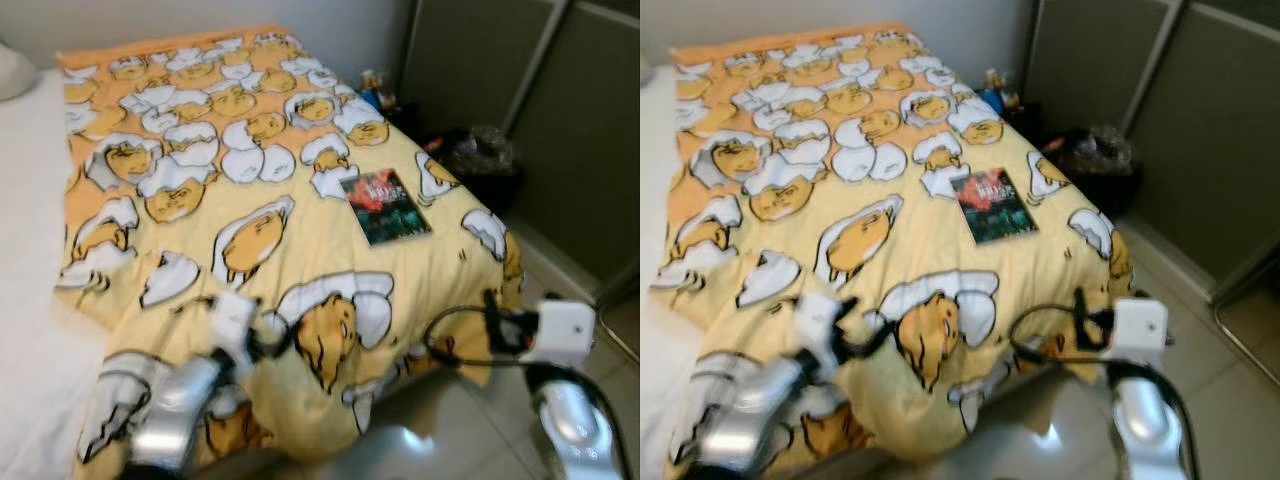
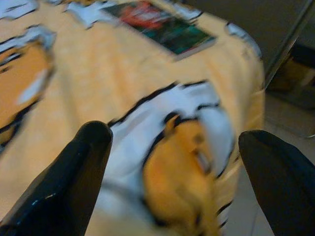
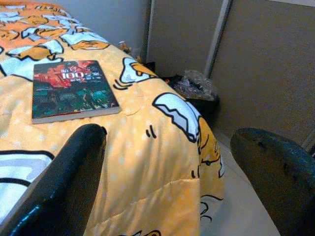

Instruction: Clean up the room

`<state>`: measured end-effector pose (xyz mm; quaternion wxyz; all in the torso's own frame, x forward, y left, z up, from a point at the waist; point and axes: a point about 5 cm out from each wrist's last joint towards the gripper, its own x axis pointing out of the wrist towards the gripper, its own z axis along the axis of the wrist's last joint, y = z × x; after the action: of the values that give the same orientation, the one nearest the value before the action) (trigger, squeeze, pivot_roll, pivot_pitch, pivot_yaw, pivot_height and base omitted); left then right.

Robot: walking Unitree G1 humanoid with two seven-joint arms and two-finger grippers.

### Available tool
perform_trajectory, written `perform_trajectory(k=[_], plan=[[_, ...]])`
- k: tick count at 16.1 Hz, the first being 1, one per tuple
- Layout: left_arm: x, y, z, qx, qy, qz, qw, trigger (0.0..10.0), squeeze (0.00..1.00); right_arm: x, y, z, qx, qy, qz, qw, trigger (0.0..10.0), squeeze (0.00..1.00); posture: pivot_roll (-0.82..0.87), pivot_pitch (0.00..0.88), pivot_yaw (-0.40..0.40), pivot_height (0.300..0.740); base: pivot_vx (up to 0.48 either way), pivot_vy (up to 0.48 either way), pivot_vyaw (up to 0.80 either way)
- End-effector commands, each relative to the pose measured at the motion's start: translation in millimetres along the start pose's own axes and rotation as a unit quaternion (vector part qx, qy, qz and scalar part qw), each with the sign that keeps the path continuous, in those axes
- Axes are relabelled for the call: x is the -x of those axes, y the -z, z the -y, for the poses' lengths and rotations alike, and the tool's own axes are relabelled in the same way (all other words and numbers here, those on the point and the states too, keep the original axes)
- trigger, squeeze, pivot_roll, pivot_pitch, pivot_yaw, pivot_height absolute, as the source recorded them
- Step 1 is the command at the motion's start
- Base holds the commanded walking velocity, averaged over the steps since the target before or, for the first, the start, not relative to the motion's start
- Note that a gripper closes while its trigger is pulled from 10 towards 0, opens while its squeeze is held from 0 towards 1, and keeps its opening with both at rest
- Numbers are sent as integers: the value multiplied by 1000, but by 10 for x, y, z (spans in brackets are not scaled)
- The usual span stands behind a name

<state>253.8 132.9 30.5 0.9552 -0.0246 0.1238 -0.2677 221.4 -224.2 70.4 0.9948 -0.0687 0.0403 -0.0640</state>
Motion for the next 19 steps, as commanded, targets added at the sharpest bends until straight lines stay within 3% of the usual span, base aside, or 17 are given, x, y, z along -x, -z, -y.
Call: perform_trajectory(k=[1,6,8,19], plan=[[-68,-133,-29,-21,-7,20,1000,10000,0,-4,-44,21,3,5,11,1000,10000,0,-78,0,17,740,0,0,-788],[-103,-272,-203,-27,-20,30,999,10000,0,1,-77,34,2,9,20,1000,10000,0,-98,0,35,740,0,0,-788],[-137,-362,-217,-28,-27,48,998,10000,0,0,-91,26,8,9,22,1000,10000,0,-106,0,39,740,240,0,0],[-241,-461,-1,-28,0,71,997,10000,0,34,-37,19,7,8,14,1000,10000,0,-109,0,42,740,480,0,0]])
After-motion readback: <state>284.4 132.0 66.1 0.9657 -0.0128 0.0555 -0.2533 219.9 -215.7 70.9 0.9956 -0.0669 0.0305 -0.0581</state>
